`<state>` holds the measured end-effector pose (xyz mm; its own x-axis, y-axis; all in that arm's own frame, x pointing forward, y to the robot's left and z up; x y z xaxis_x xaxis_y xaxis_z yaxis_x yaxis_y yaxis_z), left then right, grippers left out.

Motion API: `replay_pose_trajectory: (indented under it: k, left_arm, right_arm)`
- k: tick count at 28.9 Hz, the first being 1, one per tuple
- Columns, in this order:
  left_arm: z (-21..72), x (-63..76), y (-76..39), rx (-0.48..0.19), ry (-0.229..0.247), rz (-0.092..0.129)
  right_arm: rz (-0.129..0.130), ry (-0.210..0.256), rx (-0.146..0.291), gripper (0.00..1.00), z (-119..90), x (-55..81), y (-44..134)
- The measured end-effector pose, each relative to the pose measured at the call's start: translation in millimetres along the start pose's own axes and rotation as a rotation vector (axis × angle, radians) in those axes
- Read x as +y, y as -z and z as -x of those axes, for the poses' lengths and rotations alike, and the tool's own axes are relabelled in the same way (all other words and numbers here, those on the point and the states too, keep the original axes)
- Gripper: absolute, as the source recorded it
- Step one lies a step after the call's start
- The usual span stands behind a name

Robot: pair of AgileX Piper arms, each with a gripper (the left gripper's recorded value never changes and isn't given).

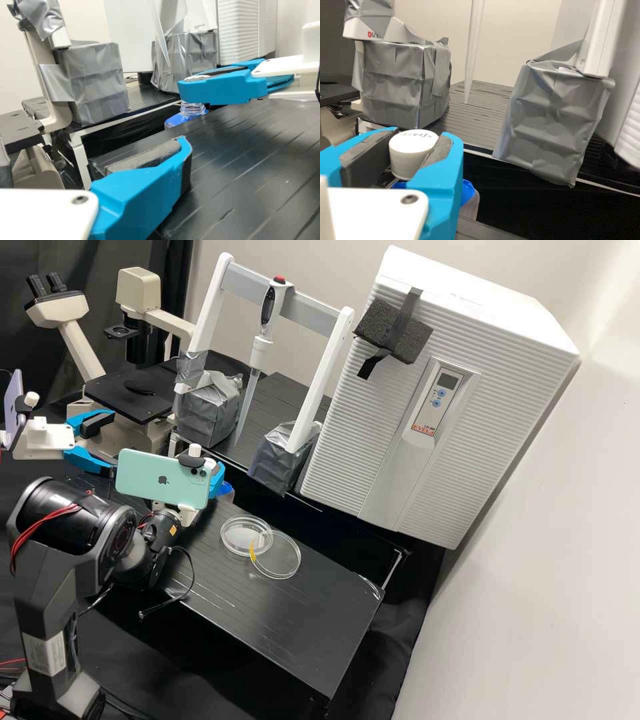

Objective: Close the bottle

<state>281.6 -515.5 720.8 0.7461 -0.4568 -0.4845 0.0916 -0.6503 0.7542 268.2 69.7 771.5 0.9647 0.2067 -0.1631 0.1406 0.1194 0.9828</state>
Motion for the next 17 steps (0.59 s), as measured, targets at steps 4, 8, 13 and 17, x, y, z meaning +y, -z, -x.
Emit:
replay_pose_trajectory:
  k: [4, 8, 13, 17]
  left_arm:
    - [0.0, 0.0, 0.0, 0.0, 0.0, 0.0]
    - [0.0, 0.0, 0.0, 0.0, 0.0, 0.0]
    - [0.0, 0.0, 0.0, 0.0, 0.0, 0.0]
    - [0.0, 0.0, 0.0, 0.0, 0.0, 0.0]
  right_arm:
    - [-0.022, 0.001, -0.001, 0.0, -2.6, -0.4, -0.5]
    - [-0.097, -0.015, -0.005, 0.0, -4.2, 5.2, -4.1]
    - [-0.149, -0.019, -0.012, 0.0, -4.9, 8.3, -7.0]
    - [-0.159, -0.02, -0.013, 0.0, -4.9, 8.5, -7.3]
